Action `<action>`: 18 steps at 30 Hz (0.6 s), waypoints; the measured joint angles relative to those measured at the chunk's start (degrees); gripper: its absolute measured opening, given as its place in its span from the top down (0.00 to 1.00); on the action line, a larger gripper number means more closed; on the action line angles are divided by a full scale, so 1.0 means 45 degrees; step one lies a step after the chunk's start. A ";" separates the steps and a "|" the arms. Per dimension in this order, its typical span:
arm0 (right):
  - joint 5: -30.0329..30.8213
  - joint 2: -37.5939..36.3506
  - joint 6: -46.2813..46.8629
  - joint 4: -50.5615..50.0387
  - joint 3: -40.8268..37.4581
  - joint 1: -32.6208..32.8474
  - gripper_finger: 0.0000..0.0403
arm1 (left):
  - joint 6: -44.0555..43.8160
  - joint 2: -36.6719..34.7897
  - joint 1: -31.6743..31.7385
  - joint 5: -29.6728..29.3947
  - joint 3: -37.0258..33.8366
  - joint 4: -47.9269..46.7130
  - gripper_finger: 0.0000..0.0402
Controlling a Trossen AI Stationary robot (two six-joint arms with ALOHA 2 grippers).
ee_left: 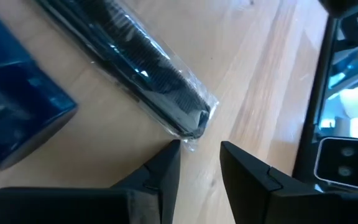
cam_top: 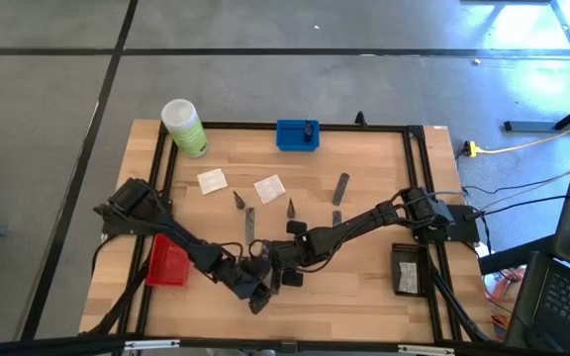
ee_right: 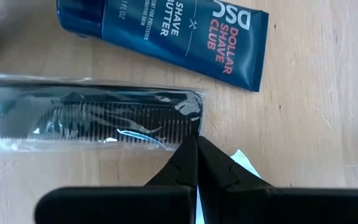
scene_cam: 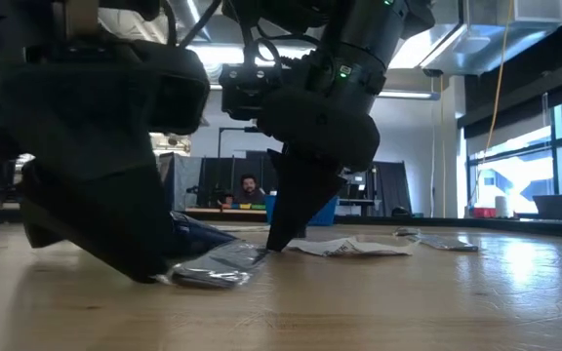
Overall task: Pick & Place Travel size toiletries
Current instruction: Put the black hair comb into the red basket
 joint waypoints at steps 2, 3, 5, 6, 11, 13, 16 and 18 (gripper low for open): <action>0.0002 0.0000 -0.0005 0.0005 0.0000 0.0004 1.00 | 0.0272 -0.0010 0.0055 0.0121 -0.0016 0.0161 0.72; 0.0009 0.0000 -0.0005 0.0005 0.0000 0.0002 1.00 | 0.0371 -0.0047 0.0075 0.0127 -0.0016 0.0173 0.72; 0.0006 0.0000 -0.0003 0.0008 0.0000 -0.0001 1.00 | 0.0524 -0.0066 0.0143 0.0216 -0.0016 0.0158 0.72; 0.0009 0.0000 -0.0005 0.0016 0.0000 -0.0001 1.00 | 0.0524 -0.0066 0.0178 0.0261 -0.0016 0.0144 0.72; 0.0005 0.0000 -0.0039 0.0044 0.0000 -0.0001 1.00 | 0.0755 -0.0056 0.0309 0.0354 -0.0029 0.0122 0.72; 0.0006 0.0000 -0.0039 0.0049 0.0000 -0.0001 1.00 | 0.0782 -0.0051 0.0354 0.0585 -0.0035 0.0117 0.72; 0.0004 0.0000 -0.0039 0.0066 0.0000 -0.0001 1.00 | 0.0728 -0.0051 0.0356 0.1056 -0.0035 0.0061 0.72; 0.0004 0.0000 -0.0049 0.0089 0.0000 -0.0001 1.00 | 0.0476 -0.0051 0.0264 0.1061 -0.0035 0.0029 0.72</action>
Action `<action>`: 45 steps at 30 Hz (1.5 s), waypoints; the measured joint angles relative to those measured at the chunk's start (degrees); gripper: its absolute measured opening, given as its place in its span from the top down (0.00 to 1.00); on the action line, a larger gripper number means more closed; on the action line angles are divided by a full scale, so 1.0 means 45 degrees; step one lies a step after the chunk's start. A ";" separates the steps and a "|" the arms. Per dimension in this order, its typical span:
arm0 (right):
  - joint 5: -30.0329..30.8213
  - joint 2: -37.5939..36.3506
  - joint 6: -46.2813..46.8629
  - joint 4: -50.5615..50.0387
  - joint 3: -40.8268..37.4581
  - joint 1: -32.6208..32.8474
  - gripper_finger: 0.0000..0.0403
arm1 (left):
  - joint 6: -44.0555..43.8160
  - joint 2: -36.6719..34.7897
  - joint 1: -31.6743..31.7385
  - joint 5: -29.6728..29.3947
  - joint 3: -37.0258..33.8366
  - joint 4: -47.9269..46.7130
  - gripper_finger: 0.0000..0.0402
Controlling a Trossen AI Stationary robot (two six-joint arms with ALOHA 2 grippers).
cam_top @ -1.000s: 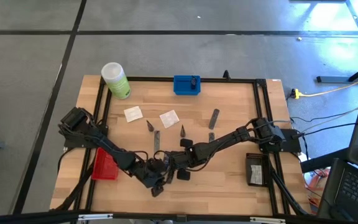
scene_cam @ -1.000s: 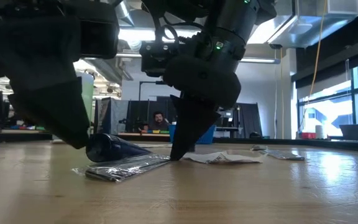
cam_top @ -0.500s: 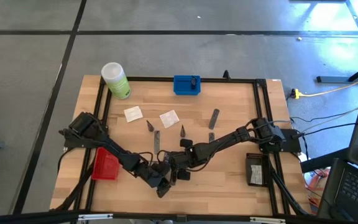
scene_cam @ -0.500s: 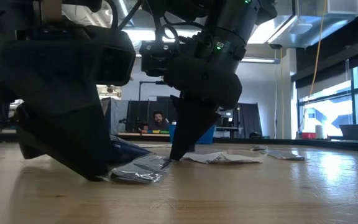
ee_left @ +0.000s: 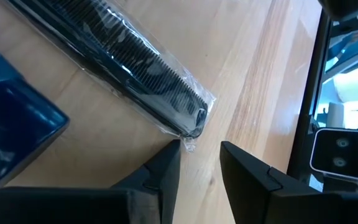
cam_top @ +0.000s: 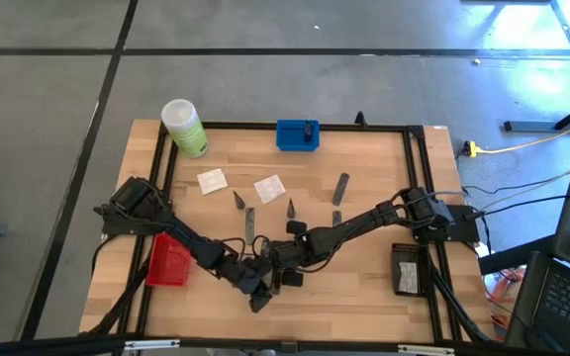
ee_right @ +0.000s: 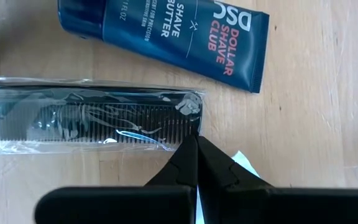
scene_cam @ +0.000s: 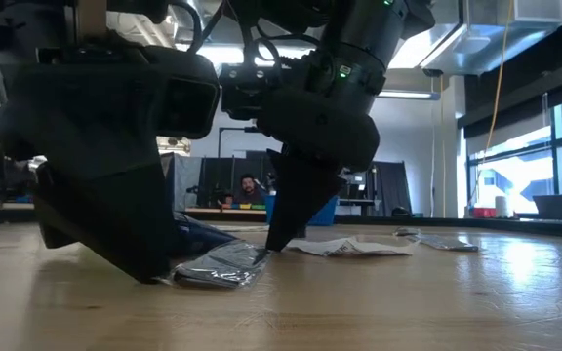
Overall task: Pick & Place Travel size toiletries
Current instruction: Put the black hair comb into the red basket
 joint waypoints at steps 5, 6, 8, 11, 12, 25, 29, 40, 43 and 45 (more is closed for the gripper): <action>0.0010 0.0005 -0.0003 0.0008 0.0000 0.0000 1.00 | -0.0706 0.0008 -0.0223 -0.0461 0.0021 -0.0453 0.72; 0.0010 0.0005 -0.0008 0.0008 0.0000 0.0000 1.00 | -0.0876 0.0004 -0.0271 -0.0514 0.0030 -0.0550 0.72; 0.0010 0.0005 -0.0034 0.0013 0.0000 0.0000 1.00 | -0.1229 -0.0015 -0.0376 -0.0623 0.0034 -0.0682 0.72; 0.0010 0.0005 -0.0034 0.0031 0.0000 0.0000 1.00 | -0.1666 -0.0015 -0.0532 -0.0794 0.0029 -0.0705 0.72; 0.0010 0.0005 -0.0034 0.0050 0.0000 0.0000 1.00 | -0.1793 -0.0015 -0.0601 -0.0848 0.0020 -0.0714 0.72; -0.0078 0.0019 0.0015 0.0465 -0.0005 0.0000 1.00 | -0.2867 -0.0044 -0.1116 -0.1682 0.0031 -0.1219 0.72; -0.0078 0.0019 0.0010 0.0460 -0.0005 0.0005 1.00 | -0.3140 -0.0068 -0.1223 -0.1834 0.0050 -0.1511 0.72; -0.0087 0.0023 0.0010 0.0697 -0.0005 0.0005 1.00 | -0.2057 -0.0092 -0.0574 -0.1152 0.0058 -0.1473 0.72; -0.0125 0.0034 0.0007 0.0915 -0.0010 0.0010 1.00 | -0.1947 -0.0097 -0.0458 -0.1034 0.0058 -0.1467 0.72; -0.0297 0.0039 -0.0012 0.1085 -0.0014 0.0005 1.00 | -0.1880 -0.0097 -0.0435 -0.1038 0.0058 -0.1445 0.72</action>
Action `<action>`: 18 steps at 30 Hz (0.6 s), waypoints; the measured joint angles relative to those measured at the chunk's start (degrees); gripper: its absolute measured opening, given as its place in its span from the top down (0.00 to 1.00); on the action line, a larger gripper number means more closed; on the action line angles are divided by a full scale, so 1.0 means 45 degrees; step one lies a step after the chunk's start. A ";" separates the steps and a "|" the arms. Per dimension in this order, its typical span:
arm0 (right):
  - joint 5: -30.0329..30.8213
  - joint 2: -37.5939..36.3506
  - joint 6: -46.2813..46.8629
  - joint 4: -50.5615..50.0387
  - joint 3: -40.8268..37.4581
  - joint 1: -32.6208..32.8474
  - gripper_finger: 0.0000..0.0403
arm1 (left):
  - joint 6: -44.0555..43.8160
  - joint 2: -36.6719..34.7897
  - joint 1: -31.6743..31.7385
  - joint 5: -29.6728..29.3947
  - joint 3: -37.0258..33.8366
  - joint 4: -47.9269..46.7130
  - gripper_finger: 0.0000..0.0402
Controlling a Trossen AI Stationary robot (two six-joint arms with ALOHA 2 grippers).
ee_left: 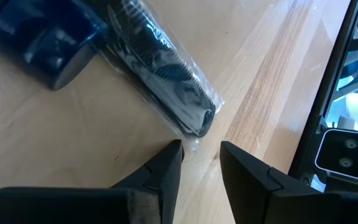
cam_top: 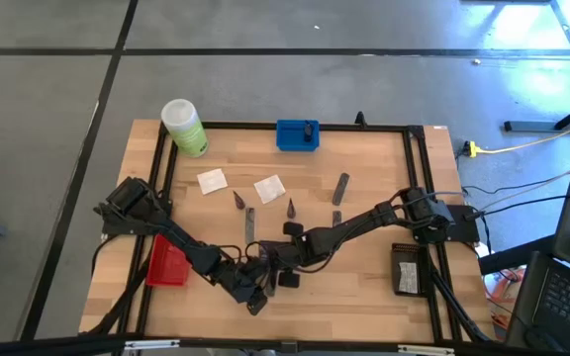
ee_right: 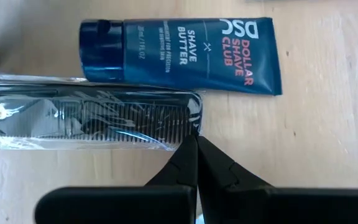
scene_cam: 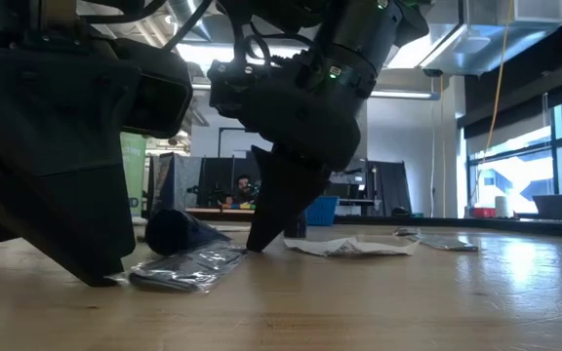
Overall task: Pick & Place Travel size toiletries
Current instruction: Put the black hair comb into the red basket
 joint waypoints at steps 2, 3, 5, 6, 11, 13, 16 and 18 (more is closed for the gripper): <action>-0.0077 0.0010 -0.0027 0.0119 -0.0001 -0.0005 1.00 | 0.0175 0.0000 0.0020 -0.0024 -0.0021 0.0115 0.72; -0.0077 0.0010 -0.0023 0.0151 -0.0001 -0.0009 1.00 | 0.0261 0.0000 0.0020 -0.0057 -0.0044 0.0229 0.72; -0.0073 0.0015 0.0026 0.0175 -0.0001 -0.0023 1.00 | 0.0432 0.0014 0.0032 -0.0099 -0.0077 0.0475 0.72; -0.0068 0.0015 0.0026 0.0202 -0.0001 -0.0029 1.00 | 0.0505 0.0036 0.0047 -0.0100 -0.0087 0.0597 0.72; -0.0067 0.0034 0.0114 0.0518 -0.0011 -0.0073 1.00 | 0.0548 0.0058 0.0068 -0.0114 -0.0097 0.0785 0.72; -0.0067 0.0039 0.0118 0.0582 -0.0011 -0.0087 1.00 | 0.0550 0.0058 0.0068 -0.0133 -0.0102 0.0807 0.72; -0.0072 0.0044 0.0118 0.0584 -0.0011 -0.0097 1.00 | 0.0654 0.0063 0.0068 -0.0150 -0.0102 0.0803 0.73; -0.0067 0.0044 0.0123 0.0584 -0.0011 -0.0097 1.00 | 0.0763 0.0071 0.0076 -0.0206 -0.0107 0.0797 0.77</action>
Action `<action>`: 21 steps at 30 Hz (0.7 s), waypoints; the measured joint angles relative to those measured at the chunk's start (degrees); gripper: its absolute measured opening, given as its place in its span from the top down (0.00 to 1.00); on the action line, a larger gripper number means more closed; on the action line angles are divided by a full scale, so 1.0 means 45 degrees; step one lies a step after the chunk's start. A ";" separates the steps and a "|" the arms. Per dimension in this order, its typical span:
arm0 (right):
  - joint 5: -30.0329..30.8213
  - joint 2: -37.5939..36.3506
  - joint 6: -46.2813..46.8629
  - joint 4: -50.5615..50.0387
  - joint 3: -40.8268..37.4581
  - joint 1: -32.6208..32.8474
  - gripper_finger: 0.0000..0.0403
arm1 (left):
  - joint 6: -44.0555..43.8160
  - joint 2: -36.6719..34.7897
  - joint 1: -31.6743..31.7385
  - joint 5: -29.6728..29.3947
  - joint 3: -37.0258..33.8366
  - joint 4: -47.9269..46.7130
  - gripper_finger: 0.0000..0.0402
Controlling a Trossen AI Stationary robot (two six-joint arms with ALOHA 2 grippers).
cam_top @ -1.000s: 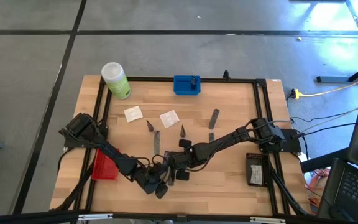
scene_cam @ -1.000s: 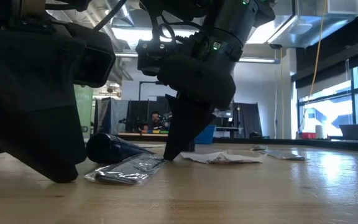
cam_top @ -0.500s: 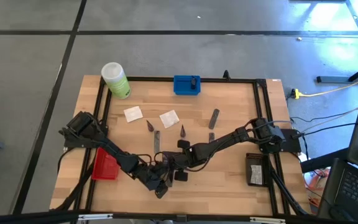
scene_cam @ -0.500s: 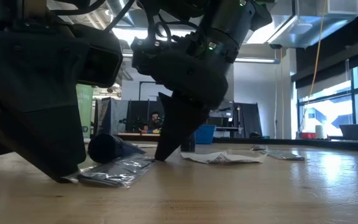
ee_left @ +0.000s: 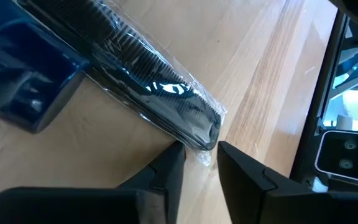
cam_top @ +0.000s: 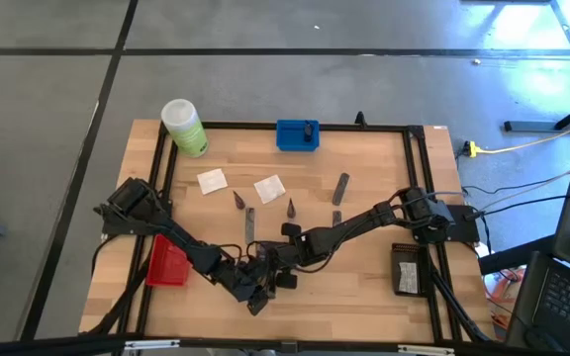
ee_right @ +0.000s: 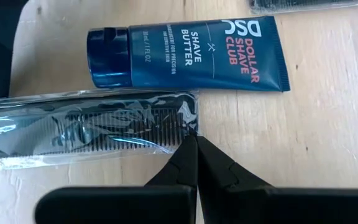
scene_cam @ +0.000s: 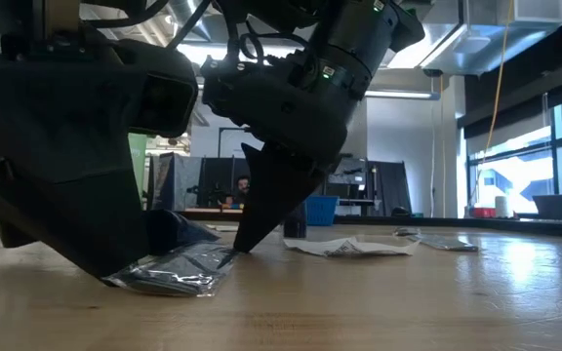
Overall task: Pick & Place Travel size toiletries
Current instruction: Put the black hair comb into the red basket
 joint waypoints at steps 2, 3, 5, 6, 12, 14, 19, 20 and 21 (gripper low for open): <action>0.0000 0.0000 0.0000 0.0000 0.0000 0.0000 1.00 | 0.0199 0.0020 0.0037 -0.0041 0.0000 0.0003 0.83; 0.0000 0.0000 0.0000 0.0000 0.0000 0.0000 1.00 | 0.0291 0.0021 0.0052 -0.0047 0.0000 0.0005 0.86; 0.0000 0.0000 -0.0005 0.0000 0.0003 0.0000 1.00 | 0.0517 0.0026 0.0065 -0.0141 0.0000 0.0005 0.93; 0.0005 0.0000 -0.0005 0.0000 0.0005 0.0000 1.00 | 0.0651 0.0031 0.0065 -0.0201 0.0000 0.0005 0.96; 0.0005 0.0000 -0.0010 -0.0003 0.0005 0.0000 1.00 | 0.0888 0.0046 0.0065 -0.0340 0.0010 0.0024 0.99; 0.0009 0.0000 -0.0010 -0.0005 0.0010 0.0000 1.00 | 0.0912 0.0046 0.0065 -0.0340 0.0010 0.0029 0.99; -0.0049 -0.0086 -0.0053 -0.0107 0.0010 0.0020 0.97 | 0.1250 -0.0217 0.0060 -0.0323 0.0010 0.0011 0.99; -0.0044 -0.0162 -0.0053 -0.0294 0.0010 0.0041 0.95 | 0.1400 -0.0313 0.0060 -0.0398 -0.0001 -0.0086 0.99; -0.0044 -0.0231 -0.0053 -0.0530 -0.0004 0.0057 0.94 | 0.1512 -0.0406 0.0060 -0.0518 -0.0015 -0.0177 0.99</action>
